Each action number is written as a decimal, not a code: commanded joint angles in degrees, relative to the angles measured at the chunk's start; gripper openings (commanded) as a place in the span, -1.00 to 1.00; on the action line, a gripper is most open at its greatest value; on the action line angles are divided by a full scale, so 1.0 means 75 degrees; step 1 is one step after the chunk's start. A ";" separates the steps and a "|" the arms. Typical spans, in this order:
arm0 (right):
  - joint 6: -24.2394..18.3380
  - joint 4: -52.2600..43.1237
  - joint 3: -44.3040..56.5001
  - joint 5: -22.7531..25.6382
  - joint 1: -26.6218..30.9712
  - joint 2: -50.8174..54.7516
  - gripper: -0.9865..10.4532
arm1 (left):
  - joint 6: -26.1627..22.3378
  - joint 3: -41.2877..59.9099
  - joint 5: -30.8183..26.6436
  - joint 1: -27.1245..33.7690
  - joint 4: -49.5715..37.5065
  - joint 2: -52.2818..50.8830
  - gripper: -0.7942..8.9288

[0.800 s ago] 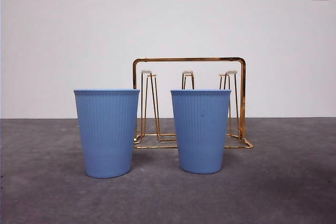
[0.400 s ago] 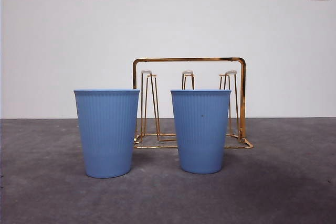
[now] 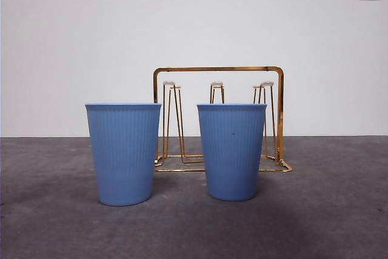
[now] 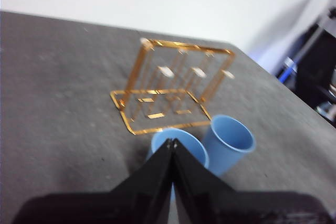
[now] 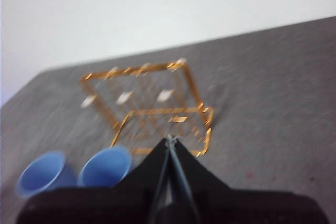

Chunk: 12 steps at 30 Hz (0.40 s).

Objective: Pick up cup 1,put cup 1 in the cup rack,pick up cup 2,put cup 2 in the cup rack

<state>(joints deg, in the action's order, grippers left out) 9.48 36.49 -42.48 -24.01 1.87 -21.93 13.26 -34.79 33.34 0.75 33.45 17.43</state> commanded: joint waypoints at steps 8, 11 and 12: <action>-0.1953 0.2894 -0.2308 -0.0944 0.0003 -0.1795 -0.85 | -0.1571 -0.1772 0.0414 -0.0166 0.1816 0.1381 -0.85; -0.2171 0.3346 -0.2710 -0.0947 0.0003 -0.2159 -0.85 | -0.1655 -0.2162 0.0411 -0.0300 0.2040 0.1641 -0.85; -0.2174 0.3418 -0.2806 -0.0947 0.0003 -0.2264 -0.85 | -0.1661 -0.2270 0.0414 -0.0338 0.2084 0.1716 -0.85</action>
<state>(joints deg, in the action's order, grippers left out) -5.08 62.08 -63.13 -30.92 1.87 -38.74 2.48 -51.51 36.23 -1.54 49.06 30.22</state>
